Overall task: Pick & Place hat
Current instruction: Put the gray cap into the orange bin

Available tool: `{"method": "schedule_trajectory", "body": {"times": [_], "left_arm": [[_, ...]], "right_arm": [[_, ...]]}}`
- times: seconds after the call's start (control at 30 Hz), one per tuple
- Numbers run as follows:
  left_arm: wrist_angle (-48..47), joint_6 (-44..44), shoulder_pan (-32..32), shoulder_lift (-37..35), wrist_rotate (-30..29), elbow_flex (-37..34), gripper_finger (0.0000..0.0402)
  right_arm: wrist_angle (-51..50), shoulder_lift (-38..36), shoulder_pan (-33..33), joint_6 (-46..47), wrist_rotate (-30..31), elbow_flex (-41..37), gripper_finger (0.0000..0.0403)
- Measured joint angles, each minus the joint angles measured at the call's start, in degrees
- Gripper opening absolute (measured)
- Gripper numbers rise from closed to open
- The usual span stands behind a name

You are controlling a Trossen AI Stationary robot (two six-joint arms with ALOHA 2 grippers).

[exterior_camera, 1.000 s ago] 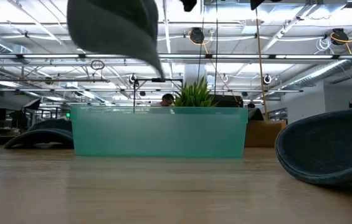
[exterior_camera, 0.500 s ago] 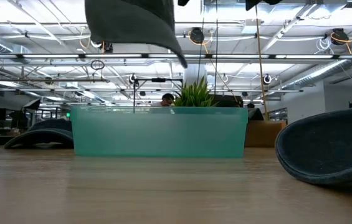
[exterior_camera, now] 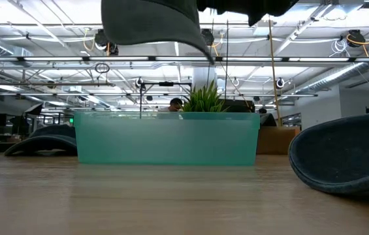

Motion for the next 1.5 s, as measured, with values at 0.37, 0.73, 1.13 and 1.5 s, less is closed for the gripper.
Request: {"method": "schedule_trajectory", "body": {"times": [0.37, 0.73, 1.13, 1.5], "left_arm": [[-1.43, -2.99, -0.17, 0.00, -1.42, -0.01, 0.0001], [-2.76, -5.61, 0.07, 0.00, -3.82, -0.01, 0.0008], [-1.21, -9.30, 0.40, -3.06, -10.54, 0.05, 0.0053], [7.53, -7.82, 0.55, -11.79, -10.05, 0.05, 0.0235]], "right_arm": [[0.59, -0.13, 1.46, -0.62, -0.06, 0.15, 0.0164], [3.25, -1.26, 2.83, -0.10, -0.17, 0.11, 0.0004], [-12.47, -12.32, 5.22, -7.67, 11.76, 0.07, 0.0001], [-19.93, -16.87, 9.50, -11.08, 21.03, 0.09, 0.0000]]}}
